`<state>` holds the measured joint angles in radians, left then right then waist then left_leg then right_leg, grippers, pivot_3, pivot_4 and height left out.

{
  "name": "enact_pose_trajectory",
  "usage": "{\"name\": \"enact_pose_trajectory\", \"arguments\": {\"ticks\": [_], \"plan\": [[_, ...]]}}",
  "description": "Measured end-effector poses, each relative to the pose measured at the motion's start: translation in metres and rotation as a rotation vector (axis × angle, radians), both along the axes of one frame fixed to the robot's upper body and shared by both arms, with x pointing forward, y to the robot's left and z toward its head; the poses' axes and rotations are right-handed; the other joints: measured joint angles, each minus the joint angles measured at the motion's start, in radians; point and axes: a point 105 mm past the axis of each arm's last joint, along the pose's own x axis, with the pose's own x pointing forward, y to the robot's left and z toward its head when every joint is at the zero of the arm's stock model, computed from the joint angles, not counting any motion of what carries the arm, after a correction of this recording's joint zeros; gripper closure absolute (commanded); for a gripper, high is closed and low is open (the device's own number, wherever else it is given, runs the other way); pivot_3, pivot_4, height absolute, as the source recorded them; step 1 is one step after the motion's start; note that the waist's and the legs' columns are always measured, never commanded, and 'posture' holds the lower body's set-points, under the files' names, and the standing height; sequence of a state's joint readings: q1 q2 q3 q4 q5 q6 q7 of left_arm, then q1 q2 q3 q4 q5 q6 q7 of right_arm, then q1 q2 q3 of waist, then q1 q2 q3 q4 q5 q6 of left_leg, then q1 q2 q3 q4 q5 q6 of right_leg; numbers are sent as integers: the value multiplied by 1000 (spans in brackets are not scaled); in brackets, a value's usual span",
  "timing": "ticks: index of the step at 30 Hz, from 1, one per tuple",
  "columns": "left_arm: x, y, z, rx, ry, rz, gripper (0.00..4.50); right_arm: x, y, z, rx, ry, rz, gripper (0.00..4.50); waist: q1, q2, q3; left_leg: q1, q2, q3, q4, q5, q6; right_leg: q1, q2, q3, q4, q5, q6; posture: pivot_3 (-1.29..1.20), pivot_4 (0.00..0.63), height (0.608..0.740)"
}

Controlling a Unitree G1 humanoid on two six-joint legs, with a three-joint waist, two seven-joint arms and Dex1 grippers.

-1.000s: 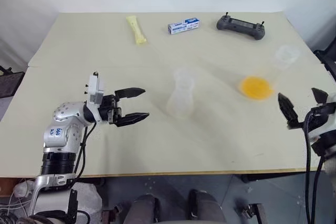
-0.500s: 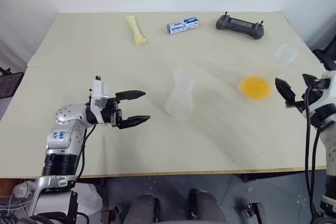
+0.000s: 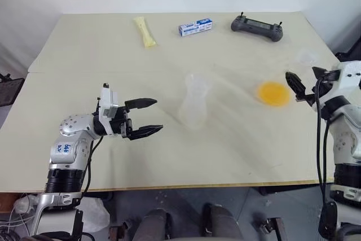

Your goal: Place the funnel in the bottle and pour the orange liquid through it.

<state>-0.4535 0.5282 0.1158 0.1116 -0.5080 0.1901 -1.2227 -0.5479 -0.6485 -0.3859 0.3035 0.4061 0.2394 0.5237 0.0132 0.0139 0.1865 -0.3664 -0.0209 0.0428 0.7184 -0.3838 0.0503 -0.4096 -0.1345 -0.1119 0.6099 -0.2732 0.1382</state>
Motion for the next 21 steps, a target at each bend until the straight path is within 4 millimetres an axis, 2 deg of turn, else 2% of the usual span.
{"name": "enact_pose_trajectory", "arguments": {"ticks": [3,11,14,18,21], "plan": [[0,0,0,1,3,0,45,8,0,6,-2,-20,-1,0,-4,0,0,0,0,0,0,0,0,0,0,0,0,0,0,0,150,740],[0,-2,2,4,-3,-3,45,22,-3,5,12,-18,-9,0,-17,0,0,-1,0,-2,0,0,0,0,0,-2,0,0,0,0,150,740],[0,-3,2,5,-3,-5,0,24,-3,3,24,-16,-11,636,-17,0,0,-1,0,-2,0,0,0,0,0,-2,0,0,0,0,150,740],[0,-4,2,7,-4,-8,0,29,3,3,34,-20,5,1974,-16,1,0,-1,0,-2,0,0,0,0,0,-2,0,0,0,0,150,740],[0,-5,2,8,-4,-12,0,30,6,3,37,-23,10,2096,-16,1,0,-1,0,-3,0,0,0,0,-1,-2,-1,0,0,0,150,740]]}}
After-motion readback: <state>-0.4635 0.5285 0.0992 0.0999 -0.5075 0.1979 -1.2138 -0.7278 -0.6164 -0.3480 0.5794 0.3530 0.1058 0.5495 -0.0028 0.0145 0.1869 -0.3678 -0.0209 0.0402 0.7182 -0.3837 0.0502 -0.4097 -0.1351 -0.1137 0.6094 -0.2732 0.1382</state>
